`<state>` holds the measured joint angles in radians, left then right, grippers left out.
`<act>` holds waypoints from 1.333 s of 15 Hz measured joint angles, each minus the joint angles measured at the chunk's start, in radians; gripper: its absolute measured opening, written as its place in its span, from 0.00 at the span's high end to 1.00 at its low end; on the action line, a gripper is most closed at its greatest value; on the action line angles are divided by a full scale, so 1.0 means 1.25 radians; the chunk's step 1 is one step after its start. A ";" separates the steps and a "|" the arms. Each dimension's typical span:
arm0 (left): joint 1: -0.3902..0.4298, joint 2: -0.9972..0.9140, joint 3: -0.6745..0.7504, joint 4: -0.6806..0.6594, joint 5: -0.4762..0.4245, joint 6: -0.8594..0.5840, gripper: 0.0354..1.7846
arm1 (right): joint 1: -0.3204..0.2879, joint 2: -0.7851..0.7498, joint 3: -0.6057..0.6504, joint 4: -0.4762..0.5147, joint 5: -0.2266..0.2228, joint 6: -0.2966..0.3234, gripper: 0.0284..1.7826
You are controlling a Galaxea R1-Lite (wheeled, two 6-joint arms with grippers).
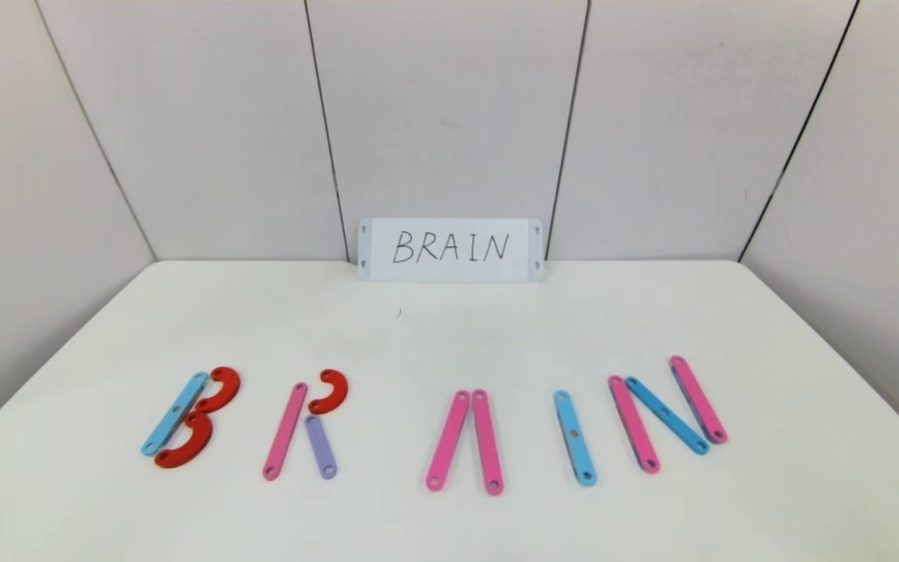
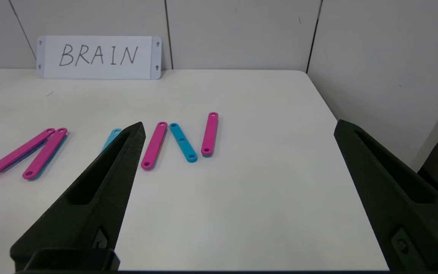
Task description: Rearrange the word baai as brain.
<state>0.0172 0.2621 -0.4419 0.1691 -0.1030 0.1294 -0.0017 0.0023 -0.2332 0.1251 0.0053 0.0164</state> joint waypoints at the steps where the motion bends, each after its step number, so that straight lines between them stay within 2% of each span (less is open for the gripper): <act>1: -0.008 -0.007 0.000 0.004 0.002 0.000 0.03 | 0.000 -0.001 0.005 -0.001 0.000 0.000 0.02; 5: -0.015 -0.072 0.034 -0.006 0.006 0.000 0.03 | 0.000 -0.003 0.052 -0.078 -0.004 -0.015 0.02; 9: -0.015 -0.152 0.155 -0.097 0.006 0.000 0.03 | 0.000 -0.003 0.135 -0.166 -0.010 -0.062 0.02; 14: -0.015 -0.202 0.309 -0.162 0.007 0.002 0.03 | 0.000 -0.003 0.182 -0.149 -0.013 -0.071 0.02; 17: -0.015 -0.208 0.342 -0.159 0.028 0.001 0.03 | 0.000 -0.003 0.187 -0.096 -0.011 -0.056 0.02; 20: -0.015 -0.208 0.352 -0.138 0.053 -0.011 0.03 | 0.000 -0.003 0.187 -0.096 -0.012 -0.031 0.02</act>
<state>-0.0017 0.0019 -0.0019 -0.0036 -0.0368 0.1153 -0.0017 -0.0019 0.0000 0.0047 -0.0096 -0.0221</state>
